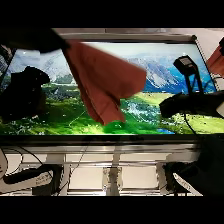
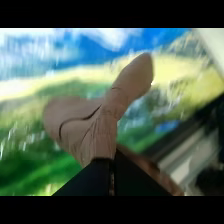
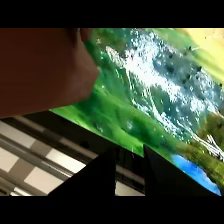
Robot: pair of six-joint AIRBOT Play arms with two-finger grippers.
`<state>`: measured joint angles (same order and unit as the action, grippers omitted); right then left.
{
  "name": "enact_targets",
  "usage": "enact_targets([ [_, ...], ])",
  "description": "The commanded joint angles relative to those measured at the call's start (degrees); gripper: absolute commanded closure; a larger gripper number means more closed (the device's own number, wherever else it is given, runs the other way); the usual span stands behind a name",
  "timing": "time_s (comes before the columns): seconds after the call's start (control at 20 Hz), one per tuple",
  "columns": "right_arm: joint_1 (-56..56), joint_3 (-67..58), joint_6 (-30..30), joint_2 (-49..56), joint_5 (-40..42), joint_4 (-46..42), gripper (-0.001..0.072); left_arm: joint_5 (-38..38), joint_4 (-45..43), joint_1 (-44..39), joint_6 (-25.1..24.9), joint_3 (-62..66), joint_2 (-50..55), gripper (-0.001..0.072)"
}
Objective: Fold the clothes and pants, and hang the long-sleeved shirts on hangers.
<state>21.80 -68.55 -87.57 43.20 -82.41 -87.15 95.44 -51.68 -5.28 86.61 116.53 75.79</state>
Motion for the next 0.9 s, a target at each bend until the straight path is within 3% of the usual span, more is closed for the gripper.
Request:
enact_targets([
  [0.0,0.0,-0.1,0.3,-2.7,-3.5,2.2,0.0512,10.5,-7.0,-0.9,0.3,-4.8,0.5,0.0694],
  [0.1,0.0,0.1,2.3,-2.1,-2.1,6.4,0.0507,10.5,-9.5,-1.5,-1.4,-6.1,1.6,0.0693],
  [0.2,0.0,1.9,4.9,-1.2,2.3,10.3,0.0304,10.5,-12.9,-1.9,-2.2,-6.1,3.3,0.0694],
  [0.4,0.0,11.3,7.0,2.4,13.4,18.0,0.023,10.5,-17.8,-1.9,-4.9,-6.2,6.0,0.0693],
  [0.55,0.0,20.0,11.4,7.5,23.5,32.7,0.023,10.5,-21.0,-1.8,-5.0,-6.2,7.4,0.0693],
  [0.7,0.0,27.3,23.7,14.5,33.3,57.3,0.023,10.2,-22.1,-1.8,-5.0,-6.2,9.0,0.0693],
  [0.85,0.0,29.5,35.6,23.1,34.9,71.9,0.0231,7.3,-22.0,-0.3,-5.0,-6.2,8.9,0.0693],
])
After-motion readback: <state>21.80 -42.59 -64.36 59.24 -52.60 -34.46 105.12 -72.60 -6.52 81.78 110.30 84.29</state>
